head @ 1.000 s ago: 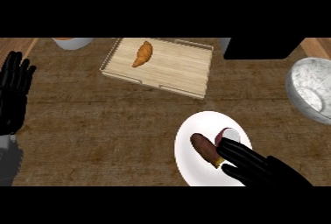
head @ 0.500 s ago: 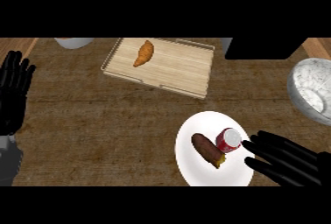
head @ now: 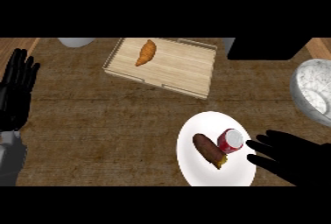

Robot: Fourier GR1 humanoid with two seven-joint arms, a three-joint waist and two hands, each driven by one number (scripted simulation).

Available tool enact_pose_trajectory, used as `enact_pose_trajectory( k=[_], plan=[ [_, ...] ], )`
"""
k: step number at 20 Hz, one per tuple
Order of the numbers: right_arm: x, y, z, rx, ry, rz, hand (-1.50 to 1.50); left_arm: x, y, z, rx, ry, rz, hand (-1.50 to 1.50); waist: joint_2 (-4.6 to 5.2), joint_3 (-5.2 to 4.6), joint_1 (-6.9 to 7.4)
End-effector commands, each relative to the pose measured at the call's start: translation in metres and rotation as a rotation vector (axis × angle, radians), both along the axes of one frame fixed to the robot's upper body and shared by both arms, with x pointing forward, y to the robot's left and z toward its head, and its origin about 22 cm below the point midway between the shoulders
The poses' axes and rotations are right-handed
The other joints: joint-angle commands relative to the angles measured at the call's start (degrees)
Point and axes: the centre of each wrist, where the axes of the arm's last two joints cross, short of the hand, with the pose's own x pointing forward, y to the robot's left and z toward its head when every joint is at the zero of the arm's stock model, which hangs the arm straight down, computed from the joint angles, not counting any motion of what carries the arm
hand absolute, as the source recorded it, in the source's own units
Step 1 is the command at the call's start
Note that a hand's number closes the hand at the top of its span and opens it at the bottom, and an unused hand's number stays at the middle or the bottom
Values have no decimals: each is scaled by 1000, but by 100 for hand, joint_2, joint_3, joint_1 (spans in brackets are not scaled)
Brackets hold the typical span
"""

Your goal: Pick the can from the plate and place it in the bowl

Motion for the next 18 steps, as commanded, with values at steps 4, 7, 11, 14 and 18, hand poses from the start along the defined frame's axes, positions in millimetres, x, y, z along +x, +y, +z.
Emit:
enact_pose_trajectory(
  k=[4, 7, 11, 14, 18],
  plan=[
    [24, 14, -11, -52, 13, -12, -150, 0, -2, -4, -12, 12, -5, 0, 1, 3, 23],
    [15, 14, -23, -56, 21, -38, -150, -6, 6, -1, -7, 4, -2, 0, -8, 4, -10],
    [29, 5, -41, -74, 47, -44, -150, 4, 2, -2, 4, -9, 6, 0, -4, 5, -25],
    [37, 19, -79, -84, 60, -48, -150, 9, -9, -5, 14, -19, 2, 0, 3, 6, -15],
    [61, 15, -89, -88, 41, -81, -150, -14, -4, 8, 5, -8, 1, 0, -5, 6, 25]
  ],
)
